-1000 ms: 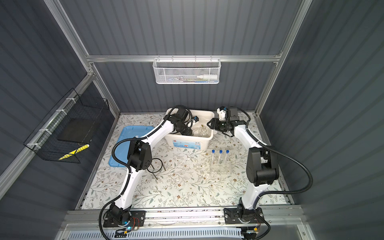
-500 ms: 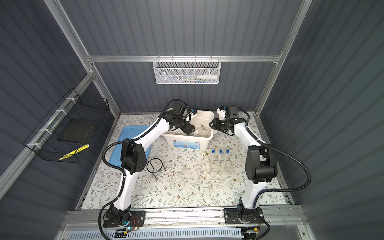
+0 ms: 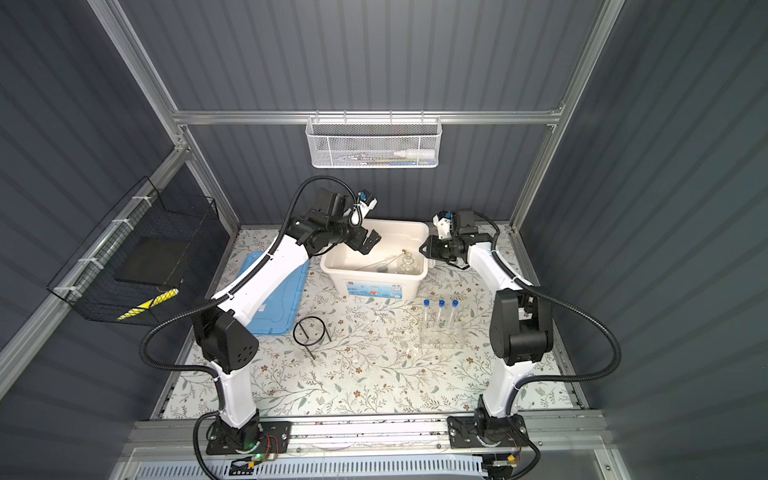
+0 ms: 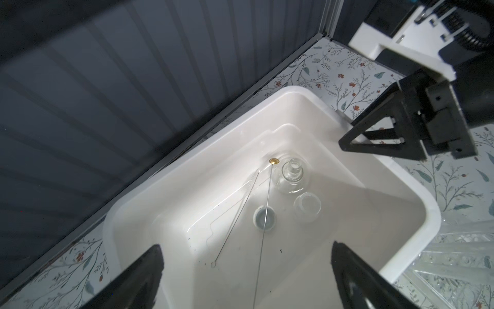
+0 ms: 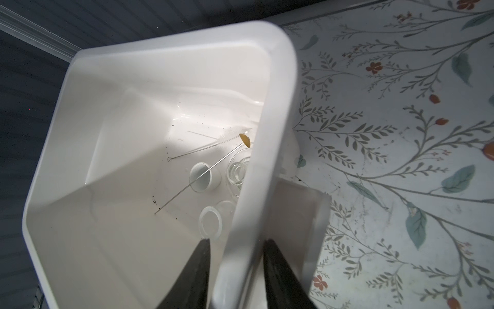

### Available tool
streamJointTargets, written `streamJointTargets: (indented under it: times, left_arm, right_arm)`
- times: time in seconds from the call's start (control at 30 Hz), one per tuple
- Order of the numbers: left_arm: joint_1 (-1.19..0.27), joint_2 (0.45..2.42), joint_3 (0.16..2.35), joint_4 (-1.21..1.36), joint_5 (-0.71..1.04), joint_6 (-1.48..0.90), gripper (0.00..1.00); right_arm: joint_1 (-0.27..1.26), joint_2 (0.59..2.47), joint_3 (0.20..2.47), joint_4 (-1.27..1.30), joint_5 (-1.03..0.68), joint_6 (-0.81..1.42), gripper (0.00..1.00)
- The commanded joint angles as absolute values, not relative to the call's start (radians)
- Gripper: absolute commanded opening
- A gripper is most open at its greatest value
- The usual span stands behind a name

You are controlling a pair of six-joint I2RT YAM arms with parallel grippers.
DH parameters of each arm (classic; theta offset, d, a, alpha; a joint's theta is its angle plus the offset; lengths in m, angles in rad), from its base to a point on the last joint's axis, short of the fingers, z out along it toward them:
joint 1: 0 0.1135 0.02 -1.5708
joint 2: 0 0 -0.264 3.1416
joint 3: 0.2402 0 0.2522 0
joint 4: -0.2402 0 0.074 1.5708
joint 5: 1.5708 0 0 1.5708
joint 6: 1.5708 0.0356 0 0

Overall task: Organize the chemistry lab equipment
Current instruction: 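Raise the left gripper out of the bin and move it to the black wire ring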

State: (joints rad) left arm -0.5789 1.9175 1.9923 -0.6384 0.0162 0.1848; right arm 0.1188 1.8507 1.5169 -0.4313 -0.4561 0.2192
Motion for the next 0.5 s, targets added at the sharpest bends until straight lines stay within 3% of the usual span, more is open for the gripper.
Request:
streamJointTargets:
  times: [0.0,0.3,0.47]
  left_arm:
    - [-0.574,1.86,1.955,-0.763,-0.099,0.102,1.0]
    - [-0.575,1.635,1.658,-0.906,-0.204,-0.127,1.0]
    - [-0.575,1.512,1.527,-0.993,-0.279,-0.276,1.0]
  right_arm:
    - [0.097,1.874,1.537,-0.472,-0.42,0.179,0.35]
    - [0.083,1.878,1.542,-0.469,-0.434,0.156,0.37]
    - [0.083,1.869,1.541,-0.457,-0.458,0.159,0.42]
